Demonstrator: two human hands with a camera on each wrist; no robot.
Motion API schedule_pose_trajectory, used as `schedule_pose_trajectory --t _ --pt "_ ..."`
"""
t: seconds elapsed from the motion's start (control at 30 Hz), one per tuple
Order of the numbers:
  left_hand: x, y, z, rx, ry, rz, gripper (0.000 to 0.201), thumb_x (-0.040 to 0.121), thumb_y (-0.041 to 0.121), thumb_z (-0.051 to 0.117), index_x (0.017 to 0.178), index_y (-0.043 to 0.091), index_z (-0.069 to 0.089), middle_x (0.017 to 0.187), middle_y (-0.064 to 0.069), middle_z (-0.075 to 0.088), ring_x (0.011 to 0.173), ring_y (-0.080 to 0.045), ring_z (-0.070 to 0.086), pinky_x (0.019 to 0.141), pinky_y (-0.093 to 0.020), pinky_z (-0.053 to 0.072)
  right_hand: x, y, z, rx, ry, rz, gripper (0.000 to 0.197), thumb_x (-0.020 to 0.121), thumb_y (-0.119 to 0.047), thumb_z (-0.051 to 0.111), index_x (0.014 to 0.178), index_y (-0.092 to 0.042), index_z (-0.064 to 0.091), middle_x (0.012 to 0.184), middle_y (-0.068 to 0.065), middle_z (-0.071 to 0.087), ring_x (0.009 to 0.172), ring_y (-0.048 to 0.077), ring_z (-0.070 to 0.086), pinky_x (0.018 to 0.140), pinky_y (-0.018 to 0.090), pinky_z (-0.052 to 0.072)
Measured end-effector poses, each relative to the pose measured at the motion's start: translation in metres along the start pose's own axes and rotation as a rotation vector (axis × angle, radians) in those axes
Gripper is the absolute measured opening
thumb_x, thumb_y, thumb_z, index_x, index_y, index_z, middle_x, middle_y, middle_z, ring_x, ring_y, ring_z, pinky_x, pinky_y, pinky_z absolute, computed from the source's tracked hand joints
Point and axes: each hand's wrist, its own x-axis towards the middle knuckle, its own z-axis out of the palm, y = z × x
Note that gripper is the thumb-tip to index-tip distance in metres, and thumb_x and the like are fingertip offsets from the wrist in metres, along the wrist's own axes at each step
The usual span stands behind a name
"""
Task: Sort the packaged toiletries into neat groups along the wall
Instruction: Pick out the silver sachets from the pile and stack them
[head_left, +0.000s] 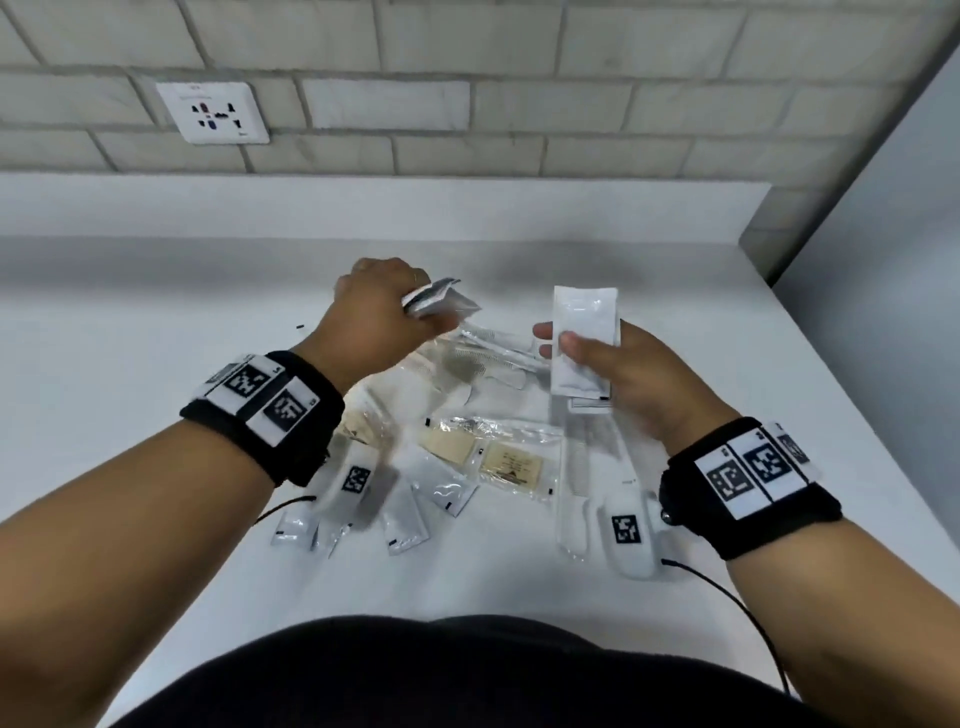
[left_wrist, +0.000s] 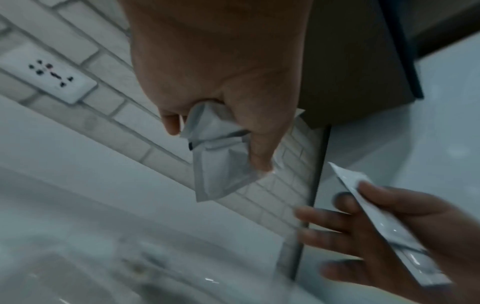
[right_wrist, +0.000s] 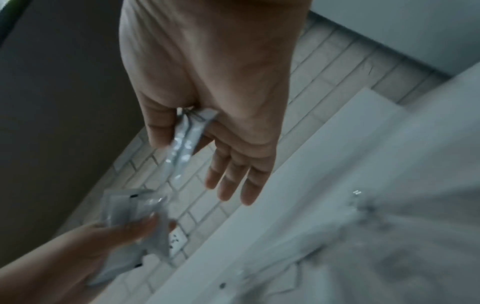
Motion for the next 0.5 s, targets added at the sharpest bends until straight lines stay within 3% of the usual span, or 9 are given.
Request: schedule_pose_trajectory --t 0.03,0.1,0.17,0.23,0.3,0.43,0.5 --pt "-0.005 0.014 -0.001 -0.13 -0.021 -0.067 0.03 0.076 0.054 0.064 0.078 0.025 0.063 0.078 0.006 0.062 0.083 -0.023 0.059 0.071 -0.032 0.042 0.003 -0.003 0.004 0.105 -0.004 -0.011 0.041 0.082 -0.04 0.065 0.116 -0.019 0.069 0.117 0.001 0.071 0.113 0.02 0.064 0.105 0.047 0.044" --pt "-0.018 0.045 -0.003 -0.502 -0.173 -0.243 0.021 0.085 0.042 0.064 0.103 0.031 0.062 0.093 0.008 0.068 0.091 -0.018 0.065 0.081 -0.034 0.05 0.006 -0.014 0.015 0.283 -0.038 -0.038 0.042 0.082 -0.035 0.061 0.116 -0.012 0.068 0.118 0.013 0.069 0.111 0.028 0.064 0.102 0.048 0.046" --pt "-0.032 0.07 -0.003 -0.971 -0.341 -0.369 0.023 0.093 0.029 0.059 0.115 0.022 0.061 0.099 0.0 0.072 0.097 -0.025 0.067 0.086 -0.042 0.055 0.008 -0.023 0.025 0.338 -0.069 -0.073 0.034 0.082 -0.034 0.059 0.104 -0.012 0.071 0.106 0.013 0.073 0.101 0.029 0.067 0.1 0.049 0.046" --pt "-0.041 0.085 -0.002 -1.273 -0.444 -0.457 0.03 0.097 0.027 0.05 0.118 0.008 0.062 0.103 -0.011 0.071 0.095 -0.031 0.068 0.079 -0.044 0.058 0.009 -0.027 0.035 0.28 -0.074 -0.097 0.04 0.081 -0.042 0.061 0.109 -0.014 0.068 0.105 0.009 0.073 0.101 0.028 0.068 0.101 0.052 0.046" --pt "-0.046 0.092 -0.003 -1.427 -0.482 -0.523 0.036 0.098 0.03 0.044 0.12 0.006 0.06 0.103 -0.014 0.069 0.091 -0.03 0.068 0.072 -0.042 0.058 0.008 -0.027 0.04 0.206 -0.088 -0.122 0.06 0.079 -0.051 0.062 0.127 -0.017 0.055 0.115 0.008 0.07 0.108 0.027 0.066 0.1 0.053 0.047" --pt "-0.056 0.092 -0.002 -1.594 -0.494 -0.558 0.037 0.092 0.031 0.054 0.121 0.008 0.058 0.106 -0.014 0.066 0.092 -0.028 0.068 0.078 -0.044 0.058 0.006 -0.02 0.041 0.088 -0.117 -0.182 0.046 0.09 -0.044 0.058 0.132 -0.041 0.039 0.121 -0.003 0.064 0.11 0.016 0.063 0.097 0.037 0.049" --pt "-0.063 0.094 -0.001 -1.63 -0.493 -0.553 0.034 0.088 0.024 0.056 0.117 0.006 0.061 0.105 -0.014 0.067 0.092 -0.027 0.069 0.082 -0.042 0.058 0.002 -0.017 0.041 0.077 -0.165 -0.223 0.051 0.094 -0.038 0.057 0.135 -0.052 0.031 0.13 -0.006 0.058 0.114 0.013 0.06 0.098 0.031 0.048"
